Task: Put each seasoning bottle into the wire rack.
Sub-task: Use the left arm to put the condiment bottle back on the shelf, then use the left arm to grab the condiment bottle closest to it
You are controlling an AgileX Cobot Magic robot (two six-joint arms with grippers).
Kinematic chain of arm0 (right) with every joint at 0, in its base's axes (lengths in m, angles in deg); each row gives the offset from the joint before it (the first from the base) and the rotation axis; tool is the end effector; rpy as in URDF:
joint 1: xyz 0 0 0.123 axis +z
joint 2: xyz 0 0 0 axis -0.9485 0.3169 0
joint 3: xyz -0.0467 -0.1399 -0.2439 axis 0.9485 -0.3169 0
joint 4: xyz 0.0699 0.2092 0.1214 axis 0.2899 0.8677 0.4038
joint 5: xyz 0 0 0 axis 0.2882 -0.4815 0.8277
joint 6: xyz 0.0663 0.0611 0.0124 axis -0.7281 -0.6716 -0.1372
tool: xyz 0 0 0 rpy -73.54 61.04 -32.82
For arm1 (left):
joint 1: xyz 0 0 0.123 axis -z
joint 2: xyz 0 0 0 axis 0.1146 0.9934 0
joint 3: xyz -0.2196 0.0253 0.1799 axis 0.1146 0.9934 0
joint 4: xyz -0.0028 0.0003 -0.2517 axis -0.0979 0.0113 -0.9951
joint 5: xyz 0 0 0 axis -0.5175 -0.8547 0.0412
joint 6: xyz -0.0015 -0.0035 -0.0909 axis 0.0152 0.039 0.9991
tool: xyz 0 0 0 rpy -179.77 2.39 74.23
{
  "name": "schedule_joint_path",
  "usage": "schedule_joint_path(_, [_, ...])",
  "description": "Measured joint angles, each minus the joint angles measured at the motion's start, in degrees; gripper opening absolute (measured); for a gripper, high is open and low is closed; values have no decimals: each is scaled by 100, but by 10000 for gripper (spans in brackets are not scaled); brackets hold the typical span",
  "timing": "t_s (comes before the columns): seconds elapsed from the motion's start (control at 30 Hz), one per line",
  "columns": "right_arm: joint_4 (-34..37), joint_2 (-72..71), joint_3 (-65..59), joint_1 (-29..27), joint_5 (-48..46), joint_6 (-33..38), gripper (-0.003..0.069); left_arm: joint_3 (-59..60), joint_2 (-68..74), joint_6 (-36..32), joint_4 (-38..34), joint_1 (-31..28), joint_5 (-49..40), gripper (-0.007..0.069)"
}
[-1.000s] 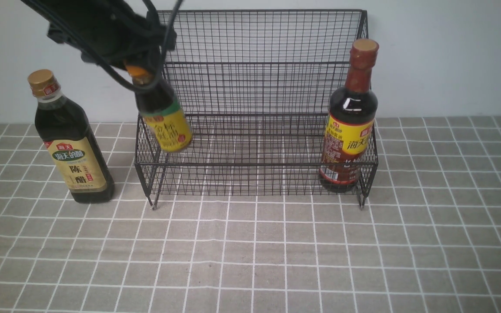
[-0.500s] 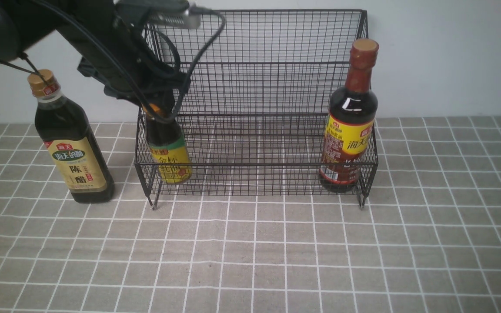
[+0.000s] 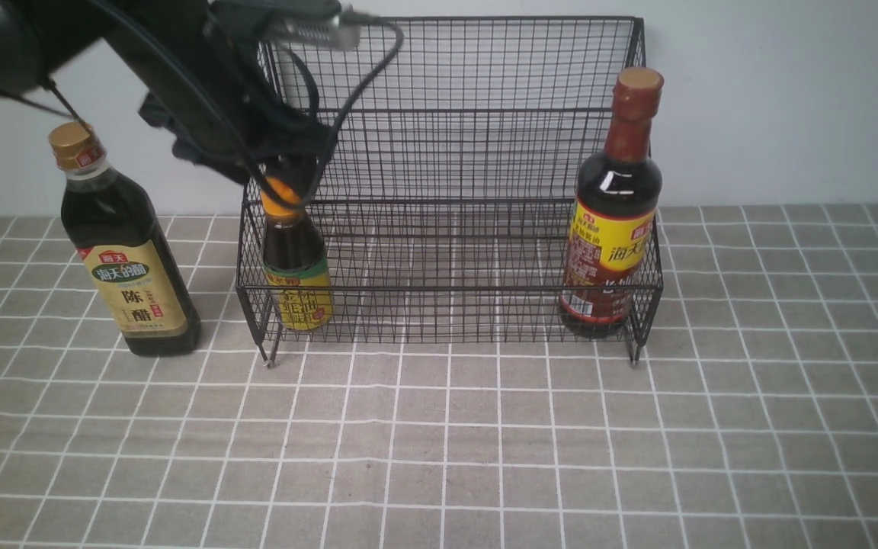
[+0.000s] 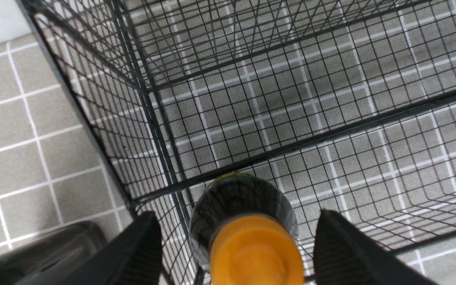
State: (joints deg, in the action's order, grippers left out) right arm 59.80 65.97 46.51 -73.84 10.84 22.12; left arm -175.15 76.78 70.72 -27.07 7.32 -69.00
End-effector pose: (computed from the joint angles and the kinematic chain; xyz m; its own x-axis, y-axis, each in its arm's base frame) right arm 0.0526 -0.0050 0.1733 -0.2830 0.0454 -0.9580 0.0800 0.9965 0.0236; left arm 0.4053 -0.1038 0.3338 -0.8329 0.2567 -0.4902 0.2988 0.9543 -0.0079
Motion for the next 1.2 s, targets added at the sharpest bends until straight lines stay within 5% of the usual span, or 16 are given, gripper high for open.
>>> schedule_joint_path(0.1, [0,0,0,0,0,0,-14,-445,-171,151,235,0,-405,372])
schedule_joint_path(0.23, [0,0,0,0,0,0,-14,-981,-447,290,691,-30,-740,172])
schedule_joint_path(0.27, [0,0,0,0,0,0,-14,-1151,-623,311,829,-135,-761,65])
schedule_joint_path(0.43, [0,0,0,0,0,0,-14,-1219,-884,386,555,-885,-850,3])
schedule_joint_path(0.63, [0,0,0,0,0,0,-14,-1219,-866,205,-619,-1904,-854,3])
schedule_joint_path(0.8, [0,0,0,0,0,-12,-14,-1219,-862,-477,-731,-1984,-856,40])
schedule_joint_path(1.03, [0,0,0,0,0,-82,-14,-1219,-803,-466,-418,-1984,-861,230])
schedule_joint_path(1.1, [0,0,0,0,0,-82,-14,-1178,-761,-442,-413,-1984,-861,353])
schedule_joint_path(1.2, [0,0,0,0,0,-82,-14,-1015,-762,-436,-470,-1984,-855,442])
